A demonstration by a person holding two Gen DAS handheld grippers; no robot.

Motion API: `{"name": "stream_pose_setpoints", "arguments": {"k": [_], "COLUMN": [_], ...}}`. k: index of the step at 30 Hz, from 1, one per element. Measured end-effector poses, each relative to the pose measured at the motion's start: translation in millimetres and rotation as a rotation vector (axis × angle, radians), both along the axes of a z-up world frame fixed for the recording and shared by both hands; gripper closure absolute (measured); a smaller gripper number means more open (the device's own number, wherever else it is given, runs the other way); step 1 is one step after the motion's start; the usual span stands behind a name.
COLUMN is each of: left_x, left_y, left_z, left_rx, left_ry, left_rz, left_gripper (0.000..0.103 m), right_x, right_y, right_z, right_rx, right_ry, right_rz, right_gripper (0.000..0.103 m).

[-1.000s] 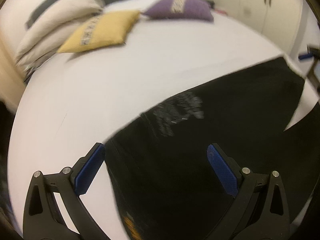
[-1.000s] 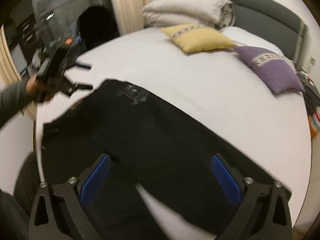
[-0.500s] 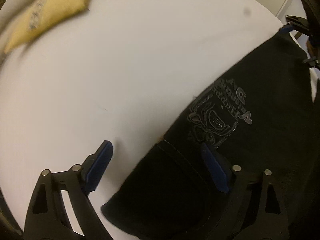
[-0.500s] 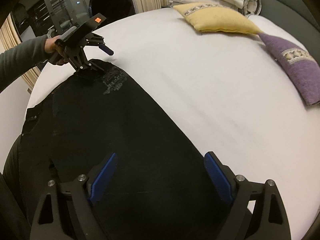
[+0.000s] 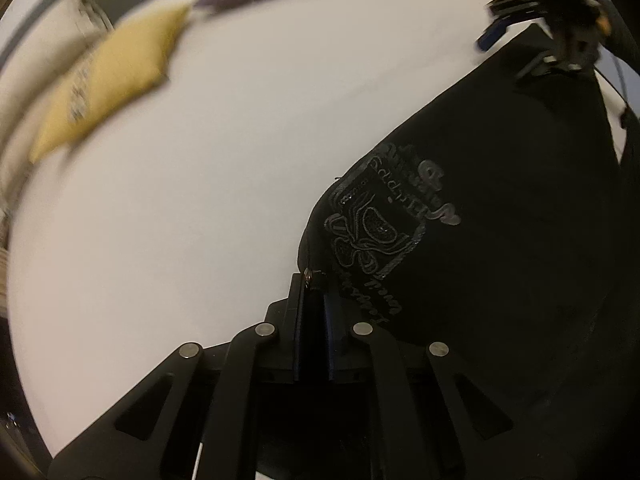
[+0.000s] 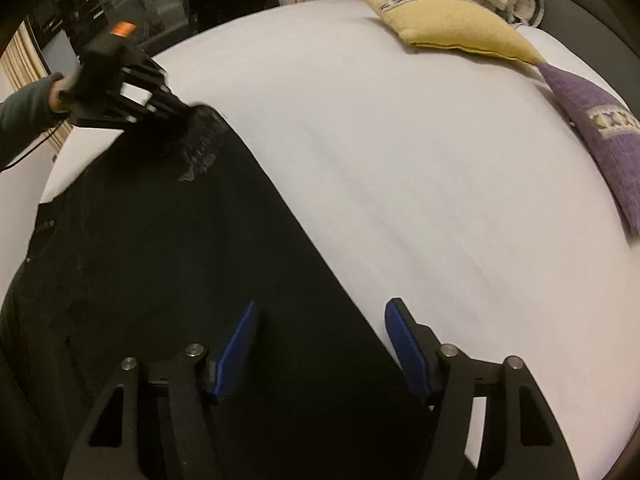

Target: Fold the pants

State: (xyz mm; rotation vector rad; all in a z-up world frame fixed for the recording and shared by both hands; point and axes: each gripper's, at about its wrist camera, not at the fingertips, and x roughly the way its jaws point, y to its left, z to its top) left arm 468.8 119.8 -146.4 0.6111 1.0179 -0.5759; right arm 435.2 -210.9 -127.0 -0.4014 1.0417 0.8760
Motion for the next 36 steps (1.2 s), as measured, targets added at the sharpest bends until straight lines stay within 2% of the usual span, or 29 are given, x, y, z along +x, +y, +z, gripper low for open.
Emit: {"name": "stream_pose_setpoints", "arguments": {"k": [6, 10, 12, 15, 17, 18, 20, 22, 28, 32, 36], "left_x": [-33, -60, -60, -68, -80, -83, -83, -87, -112, -135, -175], "left_y": [2, 3, 0, -3, -4, -5, -6, -4, 1, 2, 4], "left_z": [12, 30, 35, 38, 41, 41, 42, 45, 64, 88, 115], "left_rx": [0.031, -0.002, -0.007, -0.005, -0.004, -0.004, -0.004, -0.007, -0.024, -0.032, -0.061], "left_ry": [-0.157, -0.235, -0.255, -0.270, -0.275, -0.277, -0.285, -0.293, -0.324, -0.356, -0.384], "left_rz": [-0.047, -0.047, -0.052, -0.062, -0.061, -0.060, -0.055, -0.045, -0.026, -0.019, -0.017], "left_gripper": [0.096, 0.096, 0.096, 0.096, 0.096, 0.097, 0.097, 0.097, 0.097, 0.097, 0.097], "right_x": [15, 19, 24, 29, 30, 29, 22, 15, -14, -56, -102], "right_y": [4, 12, 16, 15, 15, 16, 19, 19, -2, 4, 11], "right_z": [1, -2, -7, -15, -12, -10, -6, 3, 53, 75, 96], "right_rx": [-0.002, -0.020, -0.040, -0.054, -0.040, -0.048, -0.086, -0.112, -0.063, -0.149, -0.189], "right_ry": [0.025, 0.049, 0.066, 0.101, 0.123, 0.127, 0.098, 0.055, -0.115, -0.266, -0.374], "right_rz": [0.006, 0.031, 0.046, 0.052, 0.070, 0.085, 0.113, 0.119, 0.049, 0.040, 0.018], "right_gripper": [0.038, 0.038, 0.041, 0.051, 0.081, 0.085, 0.095, 0.096, 0.097, 0.099, 0.099]}}
